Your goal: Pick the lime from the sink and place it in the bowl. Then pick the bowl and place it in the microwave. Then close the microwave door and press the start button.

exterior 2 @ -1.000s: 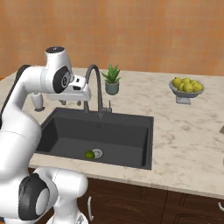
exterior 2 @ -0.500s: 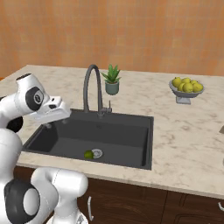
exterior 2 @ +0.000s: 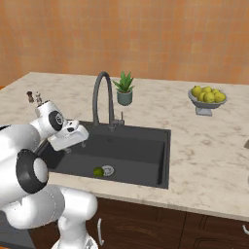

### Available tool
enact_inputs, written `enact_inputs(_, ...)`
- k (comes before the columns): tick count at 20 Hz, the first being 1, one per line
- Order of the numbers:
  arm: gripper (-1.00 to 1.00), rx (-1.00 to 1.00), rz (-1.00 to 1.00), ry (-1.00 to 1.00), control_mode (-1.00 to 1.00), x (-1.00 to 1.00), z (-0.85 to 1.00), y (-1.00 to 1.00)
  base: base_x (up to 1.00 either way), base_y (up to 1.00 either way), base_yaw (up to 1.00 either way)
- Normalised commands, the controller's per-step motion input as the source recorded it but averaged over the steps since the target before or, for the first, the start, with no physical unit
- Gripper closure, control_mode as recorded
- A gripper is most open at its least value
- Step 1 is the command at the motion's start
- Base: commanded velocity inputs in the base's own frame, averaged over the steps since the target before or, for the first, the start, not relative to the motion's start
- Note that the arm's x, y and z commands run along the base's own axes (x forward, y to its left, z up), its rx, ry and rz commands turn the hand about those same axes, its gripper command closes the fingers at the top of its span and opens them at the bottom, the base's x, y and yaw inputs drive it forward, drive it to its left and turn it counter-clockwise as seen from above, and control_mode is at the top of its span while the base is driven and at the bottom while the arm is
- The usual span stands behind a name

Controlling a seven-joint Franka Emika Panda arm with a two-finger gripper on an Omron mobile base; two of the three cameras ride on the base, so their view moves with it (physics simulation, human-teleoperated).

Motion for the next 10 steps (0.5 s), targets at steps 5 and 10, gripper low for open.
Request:
enact_inputs(5,-1.0,0.0,-0.02,0.05,-1.0,0.18,-0.89,-0.04,0.0,0.0,0.0)
enact_inputs(10,-1.0,0.0,-0.07,0.01,-1.0,0.07,-0.61,-0.09,0.0,0.0,0.0)
